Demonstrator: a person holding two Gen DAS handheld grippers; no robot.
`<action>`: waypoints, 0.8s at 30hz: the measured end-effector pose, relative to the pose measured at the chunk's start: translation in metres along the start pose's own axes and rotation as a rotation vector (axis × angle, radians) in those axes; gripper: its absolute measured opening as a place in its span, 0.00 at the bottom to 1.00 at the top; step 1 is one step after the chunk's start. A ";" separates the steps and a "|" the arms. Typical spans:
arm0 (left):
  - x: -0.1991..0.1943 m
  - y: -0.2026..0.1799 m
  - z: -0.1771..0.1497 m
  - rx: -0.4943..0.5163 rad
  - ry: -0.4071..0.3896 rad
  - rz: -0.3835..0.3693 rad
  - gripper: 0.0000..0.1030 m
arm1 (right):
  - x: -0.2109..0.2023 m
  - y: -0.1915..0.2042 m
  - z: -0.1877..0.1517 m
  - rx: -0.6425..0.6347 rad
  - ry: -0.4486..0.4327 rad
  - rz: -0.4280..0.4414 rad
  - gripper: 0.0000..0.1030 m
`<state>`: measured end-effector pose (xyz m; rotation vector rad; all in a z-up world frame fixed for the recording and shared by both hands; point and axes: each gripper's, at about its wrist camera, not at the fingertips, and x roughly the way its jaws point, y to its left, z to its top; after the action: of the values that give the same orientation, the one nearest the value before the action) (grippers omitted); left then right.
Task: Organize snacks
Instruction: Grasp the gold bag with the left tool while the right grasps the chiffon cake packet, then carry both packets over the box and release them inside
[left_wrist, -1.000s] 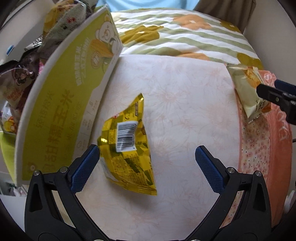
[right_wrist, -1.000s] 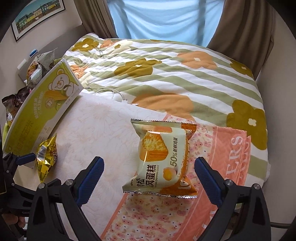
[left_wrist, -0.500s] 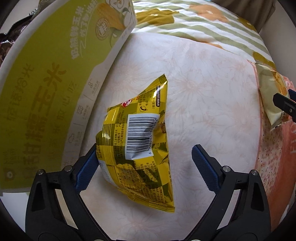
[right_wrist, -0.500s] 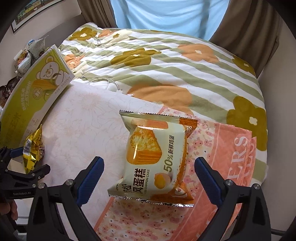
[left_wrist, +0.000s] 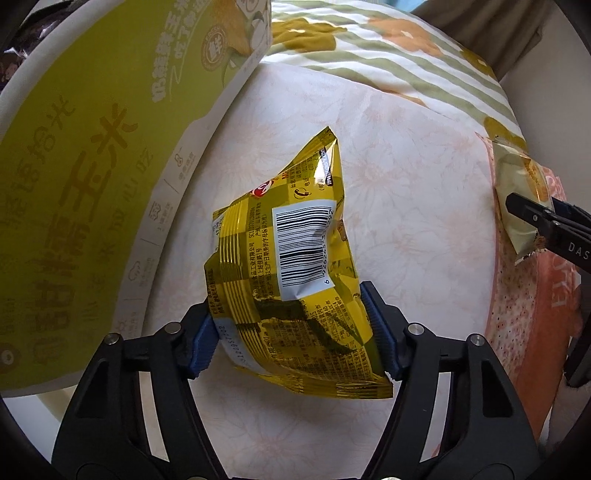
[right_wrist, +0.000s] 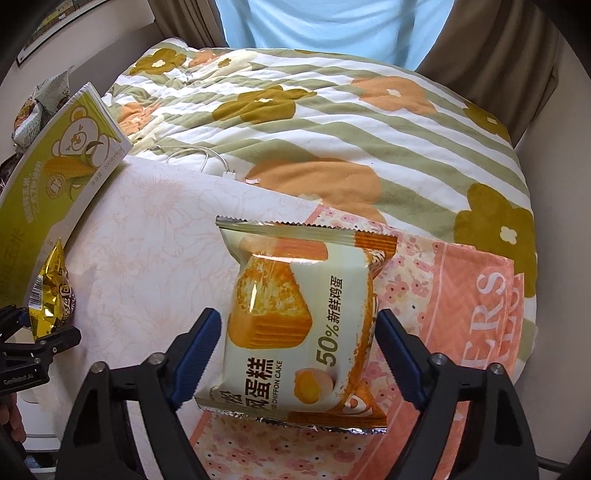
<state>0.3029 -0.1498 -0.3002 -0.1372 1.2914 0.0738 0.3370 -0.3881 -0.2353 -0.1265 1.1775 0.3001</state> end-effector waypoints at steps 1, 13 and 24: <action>-0.003 -0.001 -0.001 0.005 -0.007 -0.001 0.64 | 0.001 -0.001 -0.001 0.009 0.004 0.004 0.72; -0.051 -0.006 -0.008 0.065 -0.108 -0.034 0.64 | -0.029 0.004 -0.009 0.041 -0.048 -0.015 0.61; -0.157 0.006 -0.005 0.123 -0.288 -0.091 0.64 | -0.107 0.046 0.001 -0.005 -0.157 0.000 0.61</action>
<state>0.2538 -0.1411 -0.1513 -0.0765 0.9977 -0.0617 0.2874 -0.3620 -0.1331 -0.1056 1.0213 0.3074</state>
